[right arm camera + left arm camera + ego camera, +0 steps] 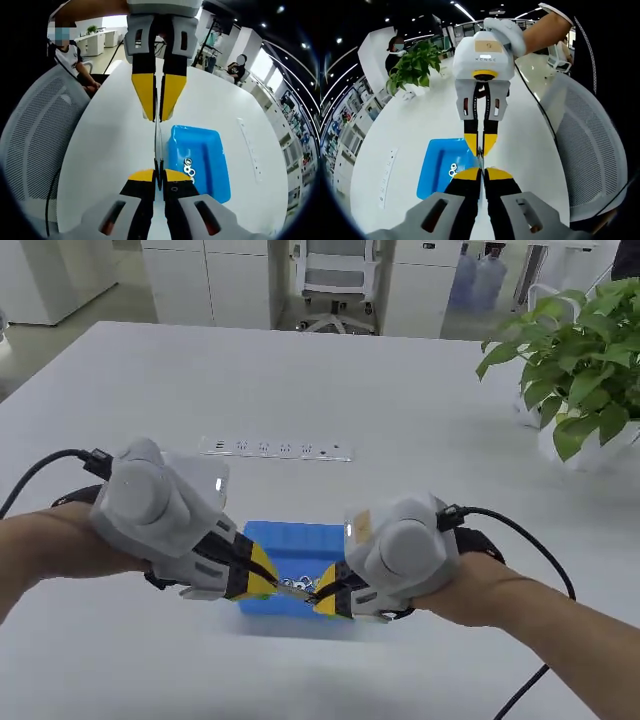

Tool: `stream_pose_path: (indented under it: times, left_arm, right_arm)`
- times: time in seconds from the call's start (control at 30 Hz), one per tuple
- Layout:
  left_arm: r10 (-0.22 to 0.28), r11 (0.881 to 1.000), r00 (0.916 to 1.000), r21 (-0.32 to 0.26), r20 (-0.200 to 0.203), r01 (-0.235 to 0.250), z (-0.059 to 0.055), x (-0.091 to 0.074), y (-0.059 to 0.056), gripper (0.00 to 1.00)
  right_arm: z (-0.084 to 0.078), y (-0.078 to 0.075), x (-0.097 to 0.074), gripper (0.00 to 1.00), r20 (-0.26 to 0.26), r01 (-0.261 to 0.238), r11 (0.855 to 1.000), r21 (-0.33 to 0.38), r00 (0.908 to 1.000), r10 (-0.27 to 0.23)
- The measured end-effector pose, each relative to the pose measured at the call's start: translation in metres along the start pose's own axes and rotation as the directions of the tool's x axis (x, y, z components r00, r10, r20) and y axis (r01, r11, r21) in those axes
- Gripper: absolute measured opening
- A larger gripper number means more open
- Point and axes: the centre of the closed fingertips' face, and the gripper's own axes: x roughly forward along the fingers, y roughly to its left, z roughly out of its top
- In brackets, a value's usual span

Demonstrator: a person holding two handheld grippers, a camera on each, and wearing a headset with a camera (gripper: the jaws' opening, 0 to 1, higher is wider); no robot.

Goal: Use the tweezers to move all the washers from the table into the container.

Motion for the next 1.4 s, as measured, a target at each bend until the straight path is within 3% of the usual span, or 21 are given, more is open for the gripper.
stream_pose_path:
  times: [0.27,0.4,0.53,1.0,1.4]
  left_arm:
    - [-0.009,1.0,0.997,0.028,-0.077,0.011,-0.022,0.013,-0.015,0.06]
    - [-0.019,0.998,0.99,0.054,-0.14,0.026,-0.037,0.022,-0.025,0.06]
    - [-0.031,0.997,0.9839,0.062,-0.176,0.042,-0.049,0.03,-0.034,0.06]
    - [-0.079,0.995,0.9732,0.043,-0.216,0.09,-0.073,0.055,-0.054,0.06]
    - [-0.112,0.993,0.9681,0.014,-0.224,0.118,-0.085,0.068,-0.07,0.06]
  right_arm:
    - [-0.007,0.019,0.004,0.06,-0.024,-0.028,1.0,0.005,0.9993,0.028]
    - [-0.011,0.03,0.01,0.07,-0.039,-0.04,0.999,-0.005,0.9984,0.04]
    - [-0.014,0.04,0.015,0.07,-0.045,-0.054,0.999,0.001,0.9975,0.054]
    - [-0.03,0.061,0.034,0.07,-0.061,-0.081,0.996,0.039,0.9946,0.083]
    - [-0.04,0.078,0.045,0.08,-0.084,-0.107,0.993,0.057,0.9902,0.112]
